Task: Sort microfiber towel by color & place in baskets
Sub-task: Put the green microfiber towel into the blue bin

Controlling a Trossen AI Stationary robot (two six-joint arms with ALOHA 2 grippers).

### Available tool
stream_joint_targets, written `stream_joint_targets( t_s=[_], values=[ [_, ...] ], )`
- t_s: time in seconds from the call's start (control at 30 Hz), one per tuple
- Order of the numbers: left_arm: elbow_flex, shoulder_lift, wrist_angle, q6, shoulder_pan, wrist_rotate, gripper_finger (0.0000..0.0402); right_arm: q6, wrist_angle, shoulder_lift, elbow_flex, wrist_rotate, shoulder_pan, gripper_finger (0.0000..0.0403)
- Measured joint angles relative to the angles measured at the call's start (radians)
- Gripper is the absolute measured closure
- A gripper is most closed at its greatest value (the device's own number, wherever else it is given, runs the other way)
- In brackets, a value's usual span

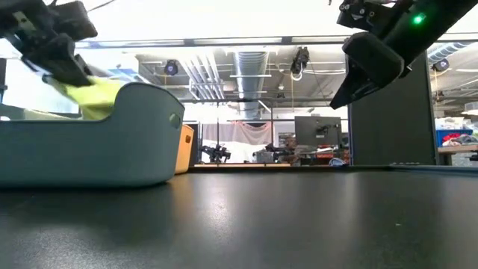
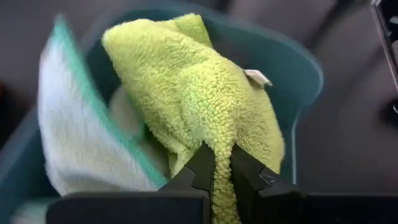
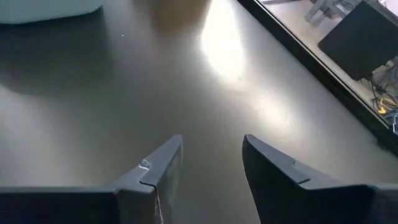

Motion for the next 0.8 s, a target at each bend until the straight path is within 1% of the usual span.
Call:
stream_joint_targets(
  t_s=[0.17,0.2,0.27,0.33,0.37,0.43,0.5,0.57,0.63,0.8],
  values=[
    [-0.028,0.097,-0.008,-0.107,0.001,0.045,0.0397,-0.003,0.003,0.0,0.0,0.007,-0.004,0.0251],
    [-0.032,0.126,-0.005,-0.116,0.004,0.038,0.0397,-0.009,0.008,0.0,0.0,0.008,-0.005,0.0252],
    [-0.039,0.188,0.019,-0.12,0.008,-0.008,0.0397,-0.026,0.024,0.0,0.0,0.01,-0.006,0.0251],
    [-0.04,0.249,0.081,-0.1,0.008,-0.049,0.0397,-0.053,0.042,0.0,0.0,0.01,-0.006,0.0247],
    [-0.039,0.28,0.124,-0.081,0.008,-0.051,0.0396,-0.067,0.053,0.0,0.0,0.01,-0.006,0.0244],
    [-0.037,0.343,0.204,-0.048,0.009,-0.012,0.0396,-0.079,0.063,0.0,0.003,0.01,-0.007,0.0236],
    [-0.023,0.396,0.239,-0.023,0.009,0.041,0.0392,-0.099,0.064,0.0,0.011,0.008,-0.007,0.0226],
    [0.007,0.431,0.208,-0.029,0.009,0.057,0.0381,-0.13,0.052,-0.001,0.025,-0.018,-0.007,0.0216],
    [0.049,0.447,0.13,-0.047,0.01,0.061,0.0362,-0.173,0.016,-0.003,0.055,-0.047,-0.007,0.0206],
    [0.189,0.439,-0.108,-0.057,0.008,0.065,0.0299,-0.3,-0.065,-0.012,0.156,-0.048,-0.007,0.0187]
  ],
)
